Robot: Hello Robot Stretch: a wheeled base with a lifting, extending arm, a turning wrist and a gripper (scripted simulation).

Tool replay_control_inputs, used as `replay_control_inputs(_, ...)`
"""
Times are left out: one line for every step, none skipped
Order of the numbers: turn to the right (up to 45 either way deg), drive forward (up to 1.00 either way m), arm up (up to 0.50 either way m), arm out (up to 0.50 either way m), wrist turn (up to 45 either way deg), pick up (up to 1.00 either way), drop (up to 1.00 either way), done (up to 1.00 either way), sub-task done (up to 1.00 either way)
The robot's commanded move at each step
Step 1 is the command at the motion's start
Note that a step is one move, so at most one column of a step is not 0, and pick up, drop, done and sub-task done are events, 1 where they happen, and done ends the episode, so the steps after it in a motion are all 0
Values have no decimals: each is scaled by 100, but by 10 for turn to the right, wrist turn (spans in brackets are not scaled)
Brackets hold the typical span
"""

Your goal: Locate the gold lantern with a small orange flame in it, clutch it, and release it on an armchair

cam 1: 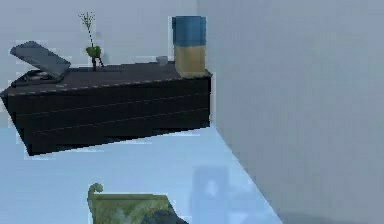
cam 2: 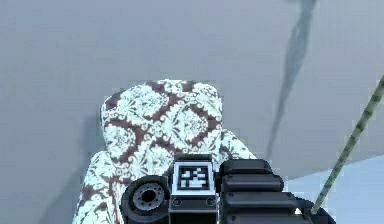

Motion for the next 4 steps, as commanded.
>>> replay_control_inputs(450, 0, 0, 0, 0, 0, 0, 0, 0)
replay_control_inputs(450, 0, 0, 0, 0, 0, 0, 0, 0)
replay_control_inputs(450, 0, 0, 0, 0, 0, 0, 0, 0)
replay_control_inputs(270, 0, 0, 0, 0, 0, 0, 0, 0)
